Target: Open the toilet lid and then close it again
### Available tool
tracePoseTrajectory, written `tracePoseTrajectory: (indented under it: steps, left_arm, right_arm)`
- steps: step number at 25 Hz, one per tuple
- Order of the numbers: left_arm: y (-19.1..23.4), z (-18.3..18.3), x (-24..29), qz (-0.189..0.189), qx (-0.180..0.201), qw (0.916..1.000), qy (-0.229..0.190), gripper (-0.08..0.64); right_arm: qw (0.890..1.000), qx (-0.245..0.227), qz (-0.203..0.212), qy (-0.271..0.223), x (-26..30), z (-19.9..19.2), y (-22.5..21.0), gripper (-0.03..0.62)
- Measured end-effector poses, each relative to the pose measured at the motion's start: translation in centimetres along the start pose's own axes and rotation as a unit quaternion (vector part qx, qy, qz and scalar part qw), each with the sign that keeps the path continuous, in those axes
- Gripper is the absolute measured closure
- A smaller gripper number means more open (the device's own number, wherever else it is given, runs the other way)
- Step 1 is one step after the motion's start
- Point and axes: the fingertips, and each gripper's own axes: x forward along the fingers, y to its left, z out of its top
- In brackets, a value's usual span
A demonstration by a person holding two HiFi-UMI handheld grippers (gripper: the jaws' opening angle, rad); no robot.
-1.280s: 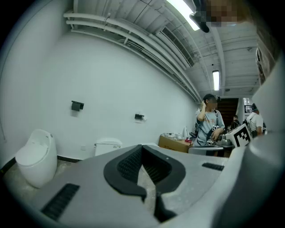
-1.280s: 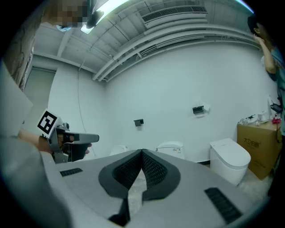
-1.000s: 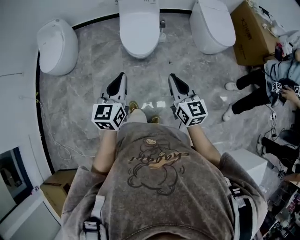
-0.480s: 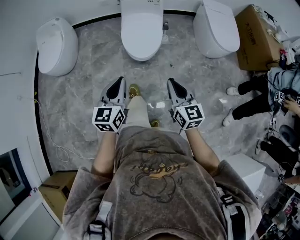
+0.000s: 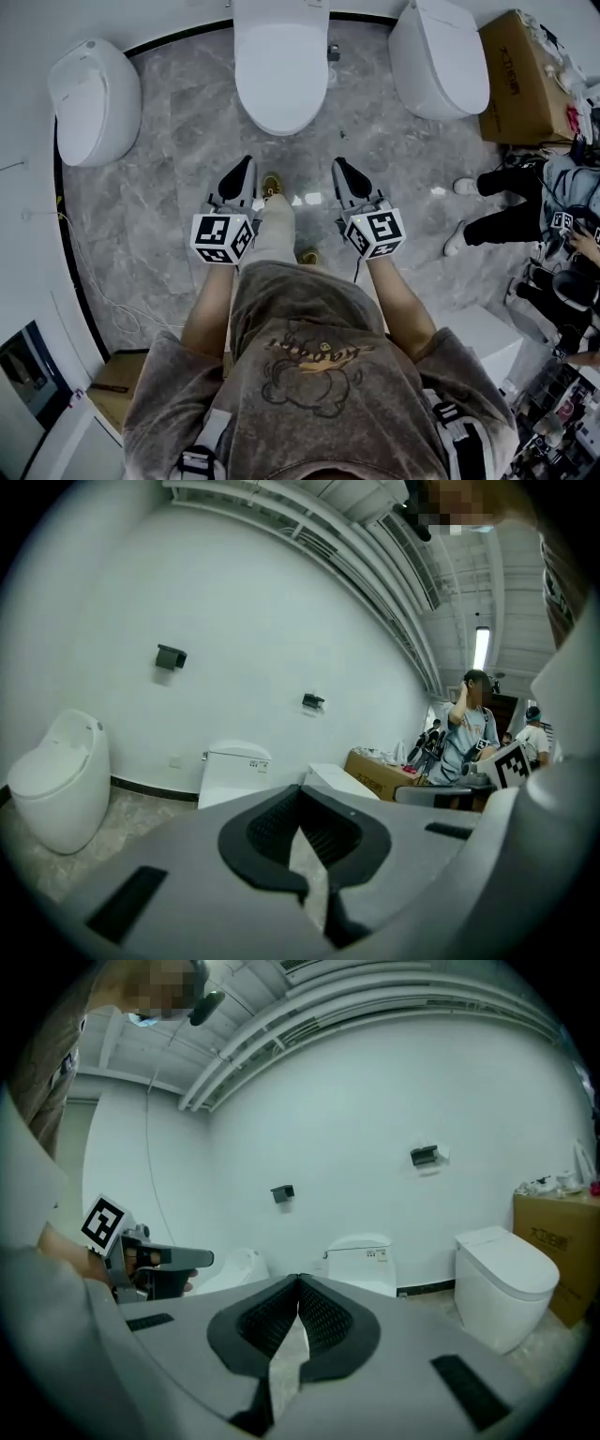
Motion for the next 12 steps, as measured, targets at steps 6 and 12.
tracePoseTrajectory:
  steps: [6, 12]
  left_arm:
    - [5.0, -4.5, 8.5, -0.011, 0.010, 0.9995, 0.029, 0.552]
    - [9.8, -13.1, 15.4, -0.014, -0.002, 0.9979, 0.063, 0.551]
  right_arm:
    - [0.999, -0.005, 0.004, 0.043, 8.2, -6.0, -3.7, 0.569]
    - [0.996, 0.002, 0.009, 0.090, 15.3, -15.2, -7.2, 0.569]
